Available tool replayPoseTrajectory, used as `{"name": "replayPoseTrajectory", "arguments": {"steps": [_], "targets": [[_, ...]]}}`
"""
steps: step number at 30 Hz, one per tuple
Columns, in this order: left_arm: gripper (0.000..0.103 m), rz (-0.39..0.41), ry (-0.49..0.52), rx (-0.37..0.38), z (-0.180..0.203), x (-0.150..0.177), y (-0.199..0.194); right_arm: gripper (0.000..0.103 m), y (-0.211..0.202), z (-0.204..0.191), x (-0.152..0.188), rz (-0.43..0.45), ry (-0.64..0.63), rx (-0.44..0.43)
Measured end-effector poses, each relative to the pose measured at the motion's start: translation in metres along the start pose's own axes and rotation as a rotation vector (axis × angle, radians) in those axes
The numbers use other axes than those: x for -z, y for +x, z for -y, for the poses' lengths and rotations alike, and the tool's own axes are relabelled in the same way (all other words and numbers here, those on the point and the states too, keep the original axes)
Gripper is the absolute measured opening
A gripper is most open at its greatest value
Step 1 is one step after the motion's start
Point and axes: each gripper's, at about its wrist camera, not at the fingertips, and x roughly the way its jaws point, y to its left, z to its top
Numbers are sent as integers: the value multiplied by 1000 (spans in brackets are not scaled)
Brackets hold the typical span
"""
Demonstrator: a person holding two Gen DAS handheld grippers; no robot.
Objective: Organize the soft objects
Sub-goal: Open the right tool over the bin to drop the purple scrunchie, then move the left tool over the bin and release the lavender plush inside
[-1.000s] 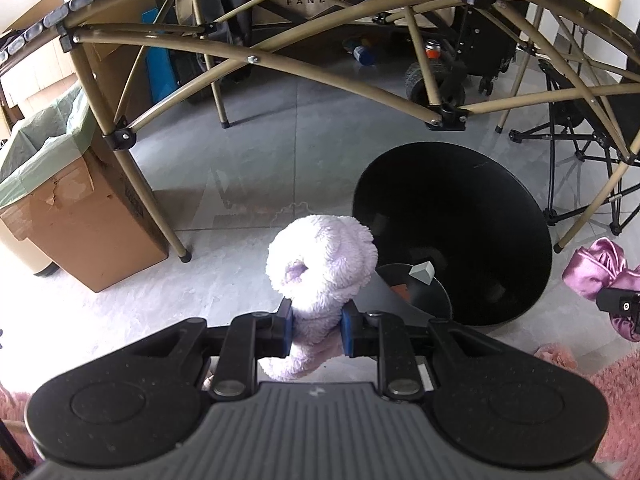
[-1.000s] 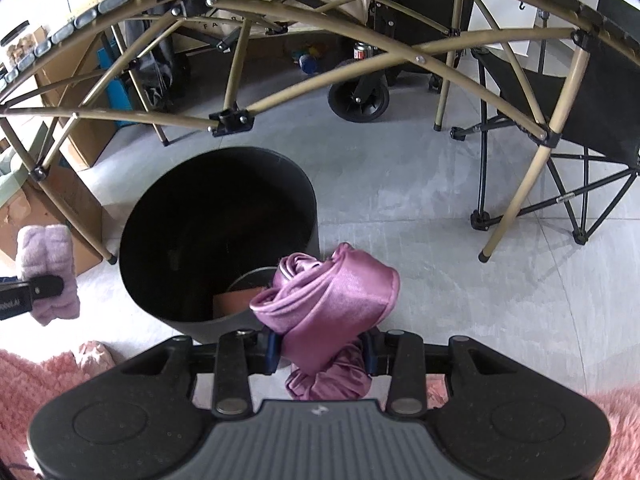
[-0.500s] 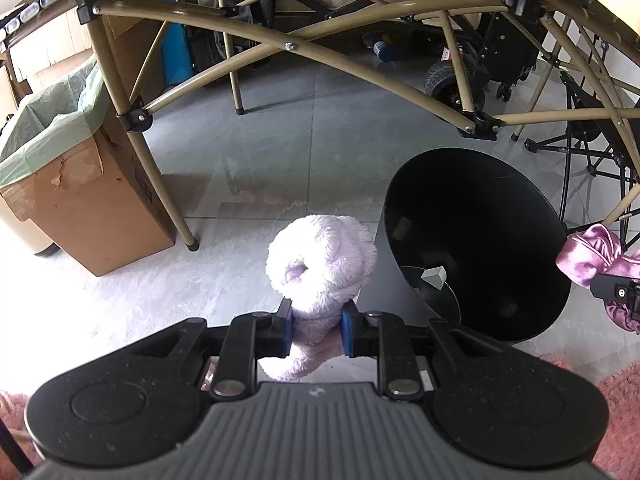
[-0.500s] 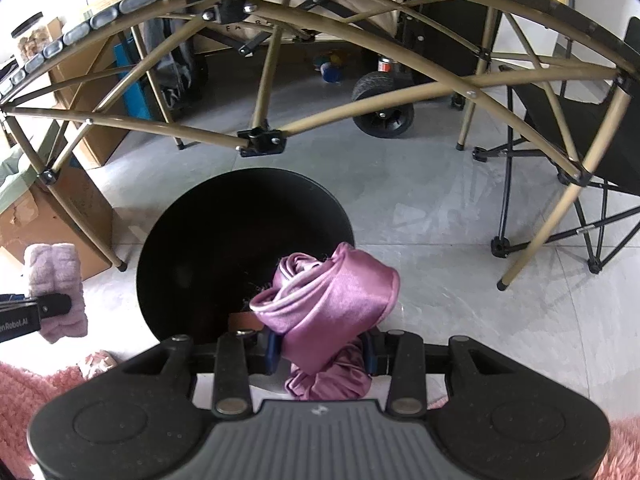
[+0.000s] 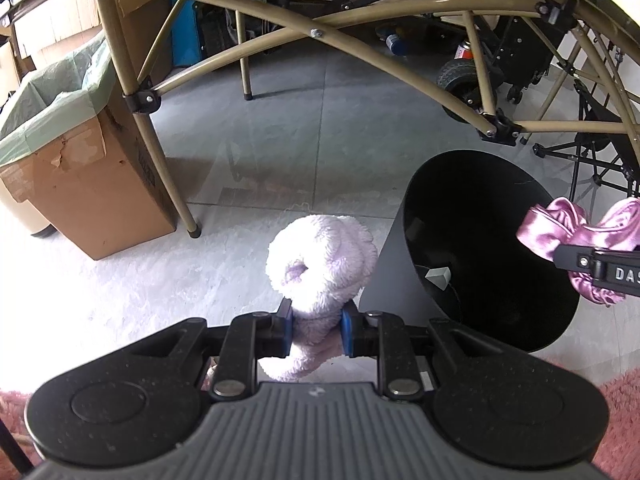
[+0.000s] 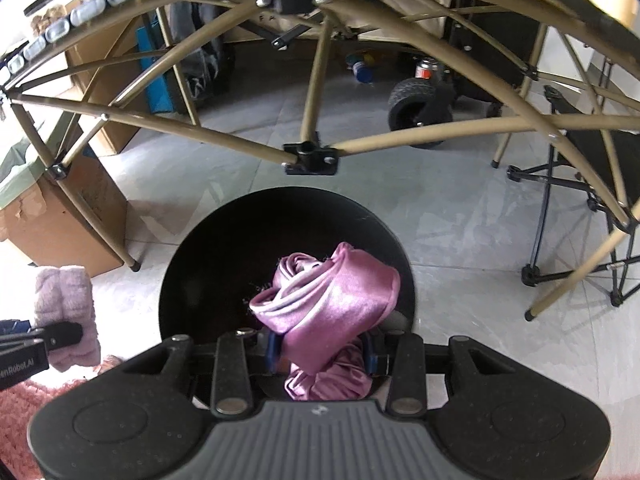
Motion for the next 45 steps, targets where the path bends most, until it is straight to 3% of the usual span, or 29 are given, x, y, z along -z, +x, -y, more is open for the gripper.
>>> {"name": "replayPoseTrajectory", "arguments": {"steps": [18,32,33,35,36,37,45], "targets": [[22,-35,-57,-7,-15,-6,13,37,48,-31,-12,-88,-58,-39],[22,-28,-52,7,-14,-5,11,40,53,-26,-9,-102,-46,-40],[22,-28,-51,7,-14,-6,11,45,53,-26,-9,-97,-46,-38],[22,-26,-50,9,-14,-6,11,72,52,-25,-10,-85,-41,-28],[22,-26,-49,8,-14,-5,11,96,51,-24,-11,-80,-37,-25],[22,-27,-50,8,-14,-5,11,103,50,-24,-12,-73,-34,-23],[22,-23,-53,16,-15,-5,10,103,46,-23,-14,-61,-21,-35]]}}
